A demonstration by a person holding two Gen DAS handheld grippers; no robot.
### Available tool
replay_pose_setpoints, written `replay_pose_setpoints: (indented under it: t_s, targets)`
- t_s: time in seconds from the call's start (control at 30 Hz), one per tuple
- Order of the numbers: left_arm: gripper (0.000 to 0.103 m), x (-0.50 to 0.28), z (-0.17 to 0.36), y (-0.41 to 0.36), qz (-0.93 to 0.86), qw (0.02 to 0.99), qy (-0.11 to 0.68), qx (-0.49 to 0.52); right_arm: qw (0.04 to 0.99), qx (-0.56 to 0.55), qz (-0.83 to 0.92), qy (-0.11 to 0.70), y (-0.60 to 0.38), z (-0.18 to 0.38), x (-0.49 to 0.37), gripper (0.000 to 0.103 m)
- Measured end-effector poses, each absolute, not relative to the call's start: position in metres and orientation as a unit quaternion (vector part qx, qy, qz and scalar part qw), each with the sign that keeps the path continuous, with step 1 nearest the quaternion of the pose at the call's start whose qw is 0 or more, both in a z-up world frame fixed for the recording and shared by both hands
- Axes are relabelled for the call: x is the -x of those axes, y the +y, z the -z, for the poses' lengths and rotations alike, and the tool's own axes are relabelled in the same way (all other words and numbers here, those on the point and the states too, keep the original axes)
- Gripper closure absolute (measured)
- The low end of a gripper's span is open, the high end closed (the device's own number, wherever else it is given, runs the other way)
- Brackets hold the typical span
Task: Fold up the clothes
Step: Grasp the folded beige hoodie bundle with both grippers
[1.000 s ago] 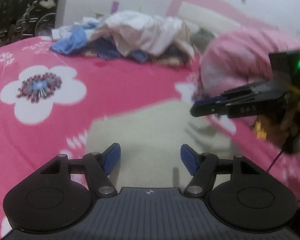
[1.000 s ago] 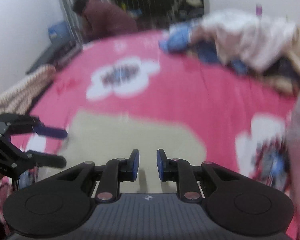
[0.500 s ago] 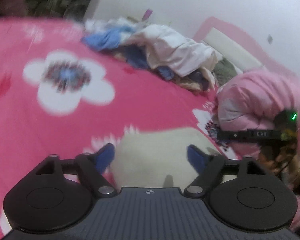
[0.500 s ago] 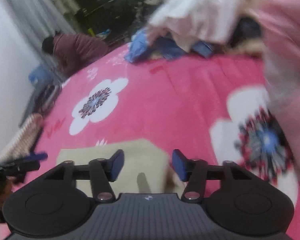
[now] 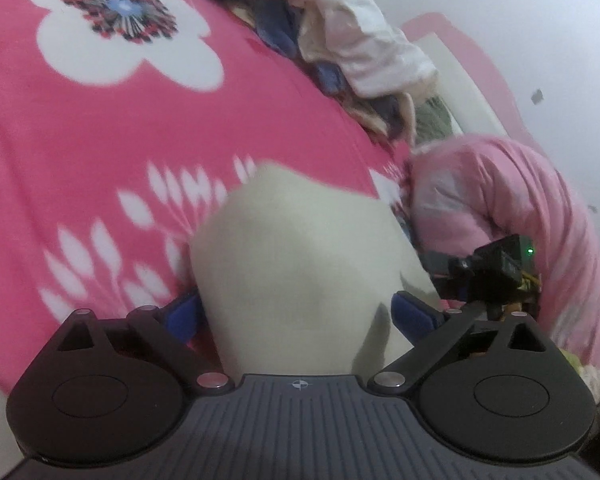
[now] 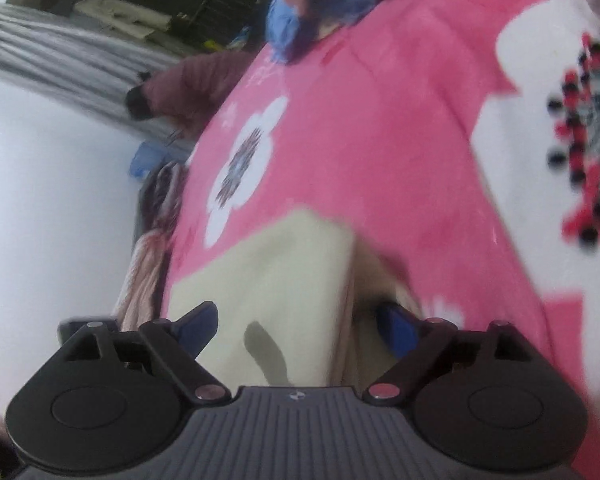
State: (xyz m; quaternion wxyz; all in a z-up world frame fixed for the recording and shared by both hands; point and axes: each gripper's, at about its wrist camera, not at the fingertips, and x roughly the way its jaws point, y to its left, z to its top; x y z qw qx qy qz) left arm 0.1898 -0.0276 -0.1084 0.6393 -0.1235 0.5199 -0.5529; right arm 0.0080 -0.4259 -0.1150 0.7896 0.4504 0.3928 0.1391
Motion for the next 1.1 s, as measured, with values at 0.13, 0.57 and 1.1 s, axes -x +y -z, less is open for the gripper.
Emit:
replay_pose_setpoints:
  t_s: [0.13, 0.57, 1.1]
  targets:
    - [0.007, -0.167, 0.111, -0.019, 0.571, 0.628, 0.517, 0.109, 0.766, -0.477, -0.183, 0.390, -0.413, 0.113, 0.024, 0.013]
    - [0.018, -0.163, 0.112, -0.011, 0.565, 0.612, 0.538, 0.130, 0.751, -0.473, -0.238, 0.394, -0.416, 0.124, -0.010, 0.034]
    - [0.025, -0.160, 0.114, -0.020, 0.580, 0.615, 0.524, 0.103, 0.727, -0.490, -0.279, 0.392, -0.406, 0.134, -0.013, 0.042]
